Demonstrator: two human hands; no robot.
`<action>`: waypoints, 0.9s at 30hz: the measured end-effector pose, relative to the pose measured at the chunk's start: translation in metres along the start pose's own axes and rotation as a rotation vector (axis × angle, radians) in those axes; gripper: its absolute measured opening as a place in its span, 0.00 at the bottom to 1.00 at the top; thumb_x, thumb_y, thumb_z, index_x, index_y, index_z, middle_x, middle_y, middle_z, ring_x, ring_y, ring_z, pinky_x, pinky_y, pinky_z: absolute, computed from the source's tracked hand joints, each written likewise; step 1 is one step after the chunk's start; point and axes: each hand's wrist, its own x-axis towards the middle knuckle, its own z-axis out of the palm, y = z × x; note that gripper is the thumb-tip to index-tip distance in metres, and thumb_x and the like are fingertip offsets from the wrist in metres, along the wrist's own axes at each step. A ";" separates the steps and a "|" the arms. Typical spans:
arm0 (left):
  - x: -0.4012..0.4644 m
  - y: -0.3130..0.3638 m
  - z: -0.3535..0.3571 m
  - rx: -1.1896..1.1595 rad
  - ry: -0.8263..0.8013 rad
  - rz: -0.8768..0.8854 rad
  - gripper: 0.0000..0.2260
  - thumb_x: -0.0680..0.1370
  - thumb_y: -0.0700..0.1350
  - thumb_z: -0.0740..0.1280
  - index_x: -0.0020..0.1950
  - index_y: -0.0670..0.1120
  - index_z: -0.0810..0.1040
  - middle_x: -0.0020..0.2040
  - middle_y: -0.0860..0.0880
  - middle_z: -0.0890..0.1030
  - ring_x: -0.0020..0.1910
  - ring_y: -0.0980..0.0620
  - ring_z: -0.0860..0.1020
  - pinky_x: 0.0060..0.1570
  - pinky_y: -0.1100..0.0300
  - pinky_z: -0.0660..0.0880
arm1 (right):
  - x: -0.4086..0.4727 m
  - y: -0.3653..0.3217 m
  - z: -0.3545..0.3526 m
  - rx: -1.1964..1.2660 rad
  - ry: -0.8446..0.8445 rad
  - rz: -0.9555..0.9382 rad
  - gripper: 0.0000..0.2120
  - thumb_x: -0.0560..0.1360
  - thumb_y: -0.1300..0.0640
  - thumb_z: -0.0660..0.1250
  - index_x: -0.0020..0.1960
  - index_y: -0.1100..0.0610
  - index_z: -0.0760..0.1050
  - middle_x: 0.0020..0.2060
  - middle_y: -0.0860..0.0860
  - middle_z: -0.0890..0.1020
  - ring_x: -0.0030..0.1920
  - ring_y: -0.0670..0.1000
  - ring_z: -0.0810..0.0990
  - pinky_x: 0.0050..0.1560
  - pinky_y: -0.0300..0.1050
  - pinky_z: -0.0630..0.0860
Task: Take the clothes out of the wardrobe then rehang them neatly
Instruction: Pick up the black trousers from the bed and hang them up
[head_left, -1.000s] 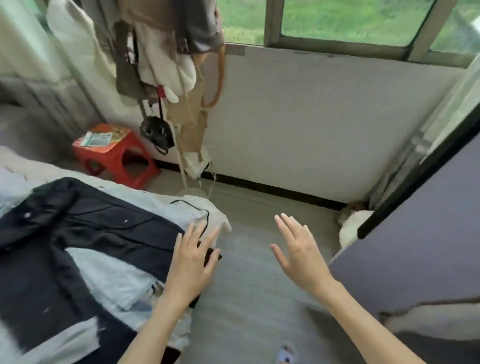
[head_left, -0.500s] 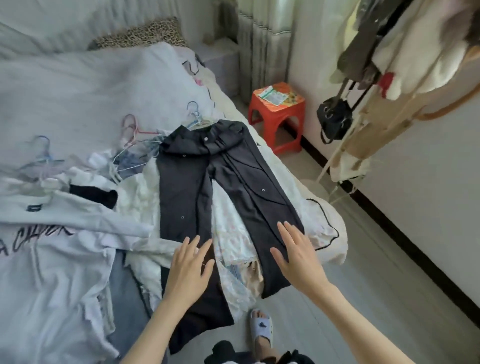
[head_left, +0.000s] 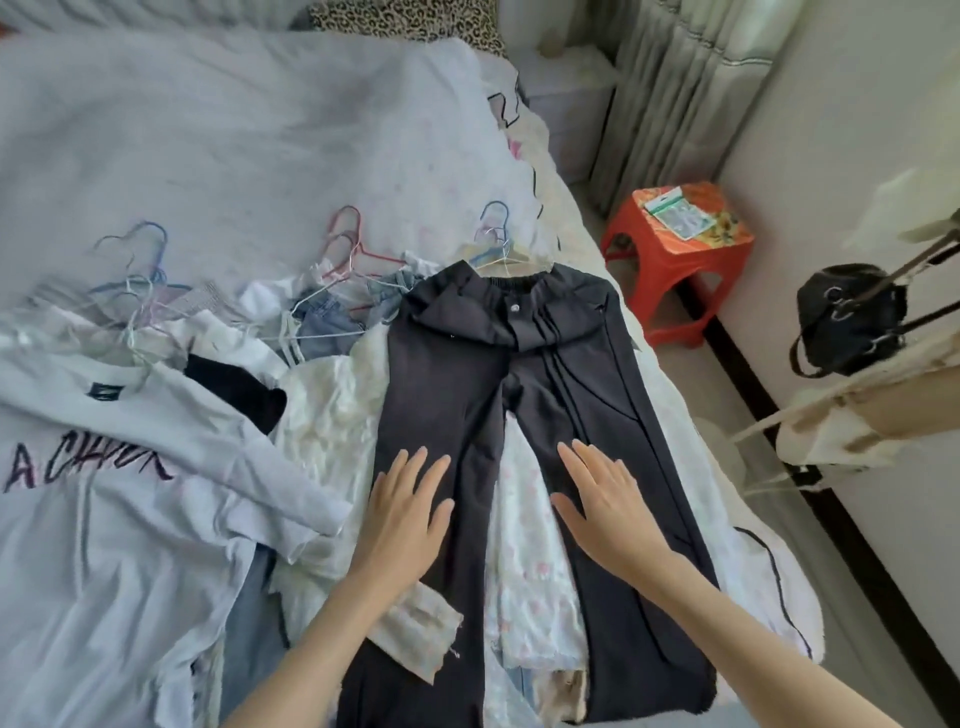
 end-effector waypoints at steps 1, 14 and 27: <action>0.016 -0.009 0.001 -0.007 -0.025 -0.003 0.23 0.81 0.54 0.49 0.76 0.51 0.53 0.77 0.49 0.51 0.76 0.50 0.45 0.73 0.54 0.47 | 0.023 0.003 -0.001 -0.013 -0.004 0.002 0.27 0.81 0.47 0.52 0.76 0.53 0.48 0.75 0.50 0.54 0.75 0.49 0.49 0.73 0.49 0.45; 0.328 -0.092 -0.017 0.079 0.099 0.043 0.23 0.81 0.47 0.56 0.75 0.44 0.58 0.74 0.41 0.58 0.74 0.42 0.55 0.71 0.50 0.52 | 0.320 0.083 -0.003 -0.023 0.192 0.190 0.26 0.79 0.53 0.59 0.72 0.63 0.60 0.67 0.62 0.70 0.68 0.61 0.66 0.67 0.58 0.63; 0.408 -0.086 -0.005 -0.062 0.176 -0.014 0.19 0.79 0.51 0.61 0.67 0.43 0.69 0.58 0.41 0.73 0.59 0.41 0.69 0.57 0.51 0.66 | 0.404 0.133 0.001 -0.144 0.151 0.305 0.29 0.79 0.46 0.55 0.73 0.60 0.54 0.67 0.62 0.68 0.67 0.62 0.65 0.69 0.60 0.55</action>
